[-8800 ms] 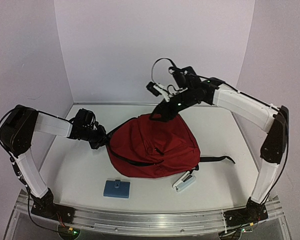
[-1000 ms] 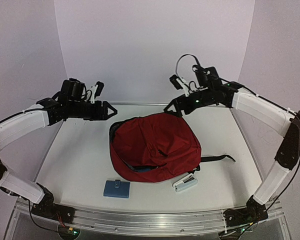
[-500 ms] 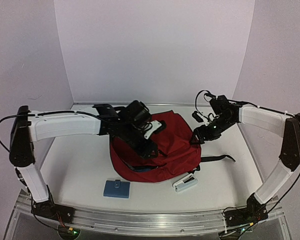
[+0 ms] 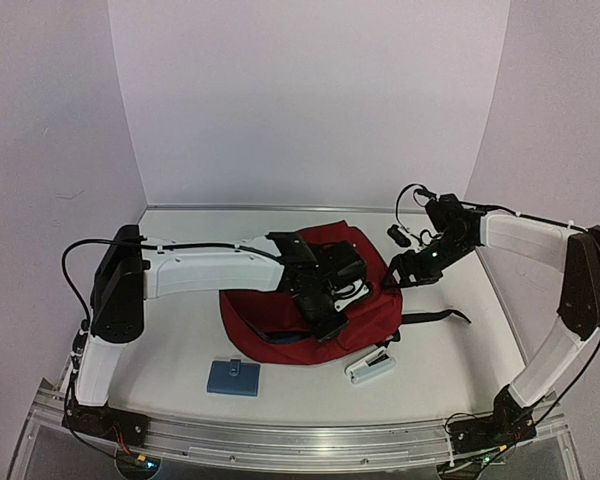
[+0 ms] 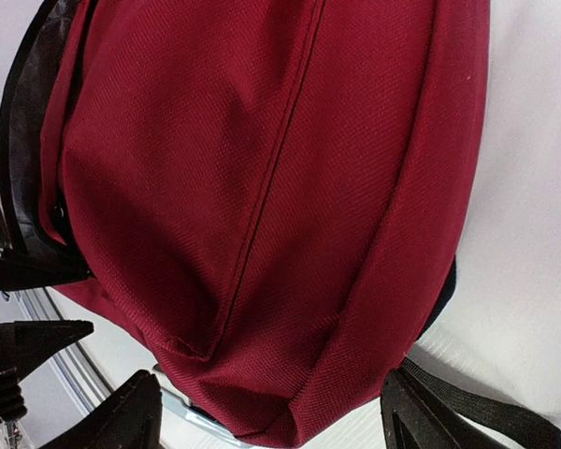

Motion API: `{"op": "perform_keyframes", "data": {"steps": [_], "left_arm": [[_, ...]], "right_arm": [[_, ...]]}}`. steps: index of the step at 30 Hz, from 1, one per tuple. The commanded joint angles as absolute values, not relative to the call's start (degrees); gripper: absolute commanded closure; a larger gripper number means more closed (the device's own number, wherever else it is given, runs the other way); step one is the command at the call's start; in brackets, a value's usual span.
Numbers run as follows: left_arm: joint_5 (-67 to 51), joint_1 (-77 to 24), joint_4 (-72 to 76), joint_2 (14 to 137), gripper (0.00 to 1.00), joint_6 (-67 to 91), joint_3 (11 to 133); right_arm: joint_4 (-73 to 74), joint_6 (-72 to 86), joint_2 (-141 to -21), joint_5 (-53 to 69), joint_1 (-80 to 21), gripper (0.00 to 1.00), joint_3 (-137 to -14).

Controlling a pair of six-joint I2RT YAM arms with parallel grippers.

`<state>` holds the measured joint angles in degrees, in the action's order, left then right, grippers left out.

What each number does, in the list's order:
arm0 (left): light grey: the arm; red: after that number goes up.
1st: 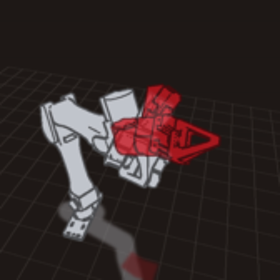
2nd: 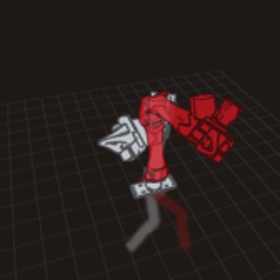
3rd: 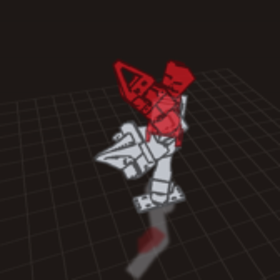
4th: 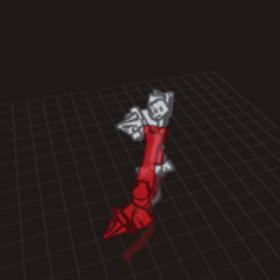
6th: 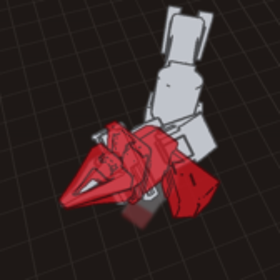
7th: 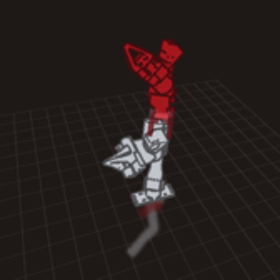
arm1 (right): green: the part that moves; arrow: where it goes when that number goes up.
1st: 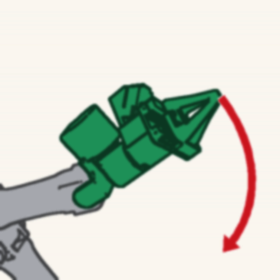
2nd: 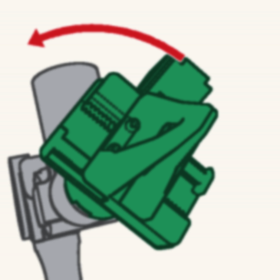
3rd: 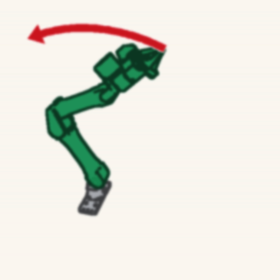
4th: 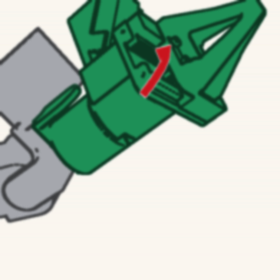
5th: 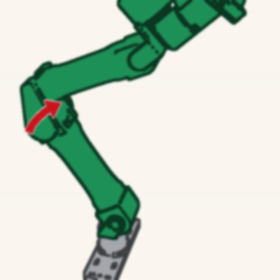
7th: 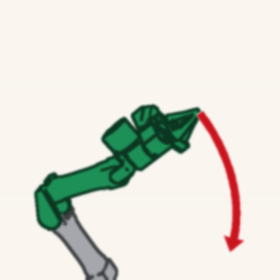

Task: Pack the student bag
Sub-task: Zip the student bag at the center of the board.

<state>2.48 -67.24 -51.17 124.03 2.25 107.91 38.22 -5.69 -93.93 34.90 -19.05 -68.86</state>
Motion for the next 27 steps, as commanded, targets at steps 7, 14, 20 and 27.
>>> {"op": "perform_keyframes", "data": {"steps": [7, 14, 20, 27], "left_arm": [[7.1, -67.4, -57.7, 130.0, 0.63, 0.6, 116.6], [8.1, -67.5, -58.6, 132.1, 0.67, 0.9, 117.3], [8.0, -68.2, -60.8, 133.4, 0.70, 1.1, 118.2], [8.3, -68.2, -58.5, 128.3, 0.95, 1.8, 115.1]], "right_arm": [[38.4, -5.6, -95.7, 36.7, -19.2, 0.22, -67.6], [38.5, -5.4, -95.8, 36.3, -19.2, 0.22, -67.4], [38.5, -5.4, -95.8, 36.7, -19.2, 0.23, -67.4], [38.4, -5.7, -96.6, 35.4, -19.2, 0.36, -67.4]]}}
